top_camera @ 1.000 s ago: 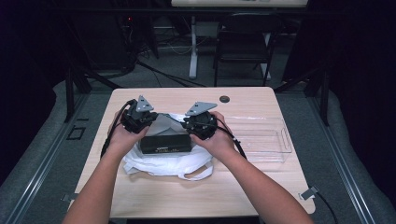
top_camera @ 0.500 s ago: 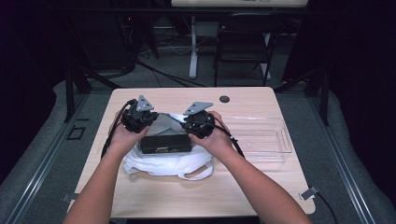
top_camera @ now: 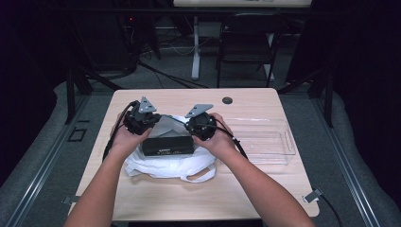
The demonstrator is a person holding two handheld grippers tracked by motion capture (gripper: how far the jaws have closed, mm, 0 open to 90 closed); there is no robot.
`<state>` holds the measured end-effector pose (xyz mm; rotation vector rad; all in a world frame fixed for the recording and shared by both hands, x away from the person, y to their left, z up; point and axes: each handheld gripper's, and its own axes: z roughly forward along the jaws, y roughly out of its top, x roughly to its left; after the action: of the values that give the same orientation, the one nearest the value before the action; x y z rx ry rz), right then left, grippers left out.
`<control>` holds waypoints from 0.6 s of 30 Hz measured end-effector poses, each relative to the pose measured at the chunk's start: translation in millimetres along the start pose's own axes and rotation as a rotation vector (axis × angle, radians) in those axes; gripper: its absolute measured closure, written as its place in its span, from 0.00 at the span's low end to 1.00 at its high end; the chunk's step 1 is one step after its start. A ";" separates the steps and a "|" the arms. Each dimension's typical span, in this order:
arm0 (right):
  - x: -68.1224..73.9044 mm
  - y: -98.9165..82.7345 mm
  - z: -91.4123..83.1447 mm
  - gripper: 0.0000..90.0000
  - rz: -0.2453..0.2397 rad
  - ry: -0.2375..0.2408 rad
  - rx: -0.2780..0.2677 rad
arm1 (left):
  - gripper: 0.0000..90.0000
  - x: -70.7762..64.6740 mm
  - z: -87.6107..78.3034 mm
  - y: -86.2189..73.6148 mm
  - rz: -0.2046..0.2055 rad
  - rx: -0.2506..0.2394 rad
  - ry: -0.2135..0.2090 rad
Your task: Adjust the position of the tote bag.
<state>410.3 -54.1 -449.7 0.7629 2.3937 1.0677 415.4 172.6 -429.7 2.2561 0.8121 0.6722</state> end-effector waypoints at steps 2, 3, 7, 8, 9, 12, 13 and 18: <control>-0.4 -0.3 0.4 0.96 0.003 0.003 0.003 | 0.98 -0.3 0.3 -0.2 0.002 0.001 -0.003; -0.6 -0.4 0.5 0.96 0.001 -0.001 0.005 | 0.98 -0.5 0.4 -0.3 0.003 0.002 -0.003; -0.2 -0.7 0.2 0.97 0.014 -0.021 0.000 | 0.98 -1.2 0.5 -0.6 0.005 -0.001 -0.001; -0.3 -0.9 0.2 0.97 0.020 -0.026 -0.004 | 0.98 -1.3 0.5 -0.5 0.006 -0.002 0.000; -0.4 -0.9 0.1 0.97 0.028 -0.029 -0.006 | 0.98 -1.4 0.5 -0.4 0.006 -0.001 -0.002; -0.3 -0.3 0.2 0.97 0.043 -0.047 -0.014 | 0.98 -2.0 0.4 -0.4 0.008 -0.004 0.000; -0.2 0.3 -0.2 0.97 0.044 -0.052 -0.012 | 0.98 -2.0 0.1 -0.6 0.013 -0.008 0.000; 0.0 1.7 -0.4 0.97 0.058 -0.063 -0.023 | 0.92 -0.2 -2.2 -1.5 0.004 -0.021 -0.029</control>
<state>410.6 -53.4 -448.2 0.8495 2.3159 1.0758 413.3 174.2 -429.3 2.2443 0.7828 0.6454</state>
